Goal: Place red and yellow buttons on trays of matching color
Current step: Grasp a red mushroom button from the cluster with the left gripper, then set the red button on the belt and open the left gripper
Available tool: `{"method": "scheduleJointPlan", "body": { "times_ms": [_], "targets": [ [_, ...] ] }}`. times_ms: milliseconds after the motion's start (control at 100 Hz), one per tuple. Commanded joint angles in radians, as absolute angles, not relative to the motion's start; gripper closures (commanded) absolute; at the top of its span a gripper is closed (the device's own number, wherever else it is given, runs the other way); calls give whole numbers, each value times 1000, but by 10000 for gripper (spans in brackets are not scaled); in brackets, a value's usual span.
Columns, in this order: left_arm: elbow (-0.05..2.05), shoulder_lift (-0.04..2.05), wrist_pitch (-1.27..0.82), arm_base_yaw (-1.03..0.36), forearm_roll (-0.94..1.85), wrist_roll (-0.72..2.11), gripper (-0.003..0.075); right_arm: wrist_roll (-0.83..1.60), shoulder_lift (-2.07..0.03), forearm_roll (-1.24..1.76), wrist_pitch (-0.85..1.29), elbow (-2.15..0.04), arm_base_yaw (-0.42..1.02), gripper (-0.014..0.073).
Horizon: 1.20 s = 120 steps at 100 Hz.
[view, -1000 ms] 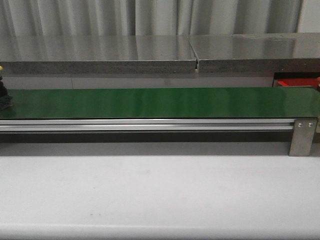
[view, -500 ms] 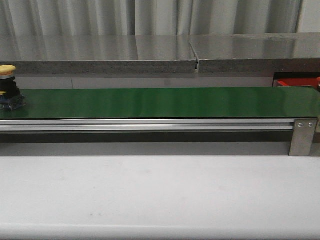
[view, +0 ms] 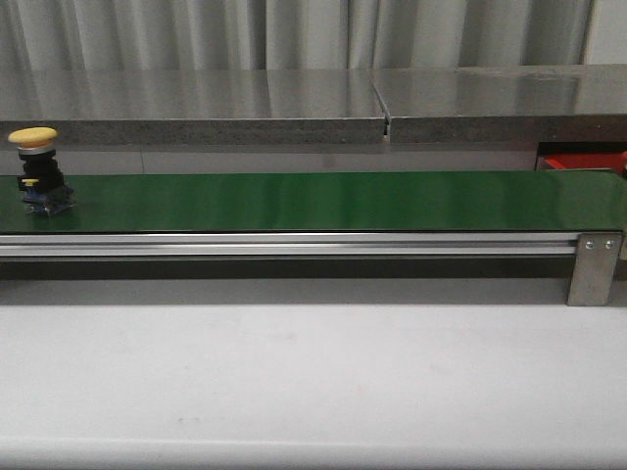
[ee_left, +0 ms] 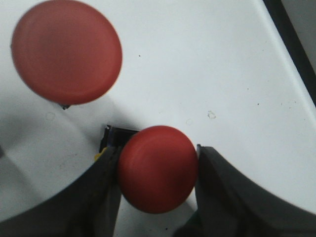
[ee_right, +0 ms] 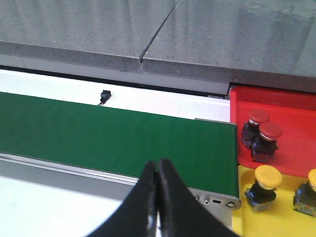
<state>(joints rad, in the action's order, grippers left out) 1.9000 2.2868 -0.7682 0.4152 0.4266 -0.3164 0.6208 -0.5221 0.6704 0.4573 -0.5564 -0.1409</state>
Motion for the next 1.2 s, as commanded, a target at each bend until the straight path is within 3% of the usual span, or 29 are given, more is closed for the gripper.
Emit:
{"method": "scheduleJointPlan", "body": {
  "times_ms": [0, 910, 1190],
  "targets": [
    [1932, 2213, -740, 417, 456, -321, 534, 633, -524, 686, 407, -581, -139, 669],
    [1923, 1934, -920, 415, 394, -88, 534, 633, -524, 686, 402, -581, -139, 669],
    [1752, 1823, -882, 413, 424, -22, 534, 633, -524, 686, 403, -581, -139, 669]
  ]
}}
